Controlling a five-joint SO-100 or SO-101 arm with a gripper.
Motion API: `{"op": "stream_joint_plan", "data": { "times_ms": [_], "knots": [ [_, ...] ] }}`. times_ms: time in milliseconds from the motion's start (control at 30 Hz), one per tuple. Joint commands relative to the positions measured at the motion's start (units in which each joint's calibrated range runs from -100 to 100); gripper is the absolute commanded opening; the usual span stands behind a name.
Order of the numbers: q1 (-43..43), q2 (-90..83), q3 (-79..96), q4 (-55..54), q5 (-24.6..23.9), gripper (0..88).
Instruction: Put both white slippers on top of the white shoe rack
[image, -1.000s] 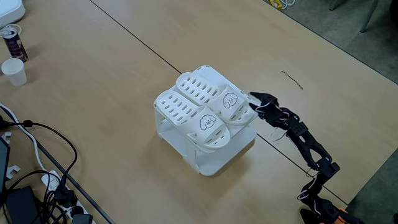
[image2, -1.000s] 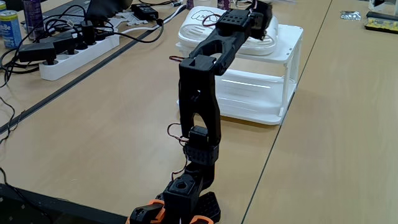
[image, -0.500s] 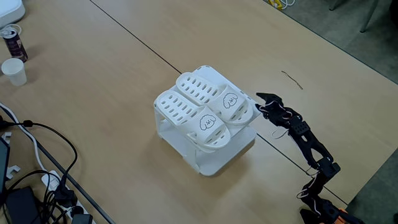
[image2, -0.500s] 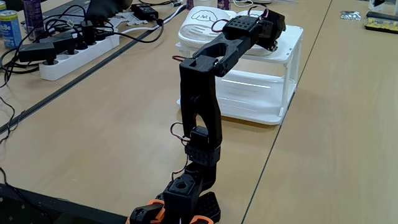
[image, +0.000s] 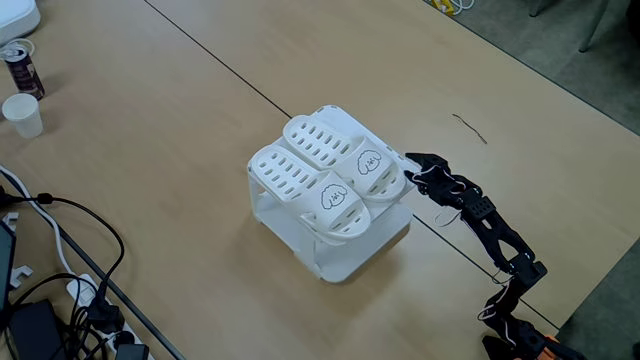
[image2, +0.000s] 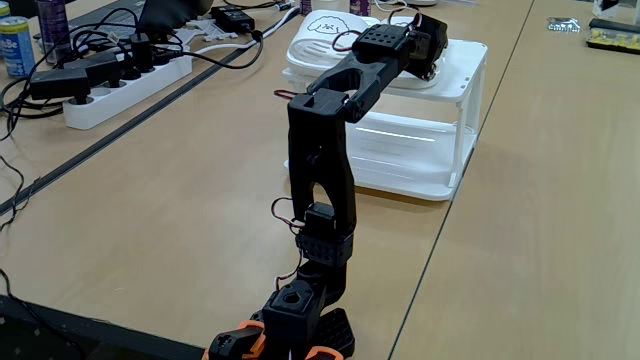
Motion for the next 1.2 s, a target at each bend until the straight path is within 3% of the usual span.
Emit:
{"op": "stream_joint_plan", "data": {
  "times_ms": [0,167,333,433,533,633,767,867,1000,1167],
  "knots": [
    [0.3,-3.3,-0.7,-0.1,0.4,17.3],
    [4.1,-4.9,-1.3,-0.2,0.4,16.8],
    [4.7,-15.0,6.0,-0.3,0.4,0.4],
    [6.9,-23.4,19.3,-2.0,0.4,0.8],
    [10.1,-29.6,36.9,-15.6,0.4,0.8],
    [12.7,-33.5,55.6,-38.3,0.4,0.8],
    [12.8,-36.7,75.8,-65.3,0.4,0.8],
    [11.1,-38.7,85.5,-78.5,0.4,0.8],
    [9.8,-45.2,93.5,-89.4,0.4,0.8],
    [9.2,-59.0,93.9,-90.5,0.4,0.8]
  ]
}}
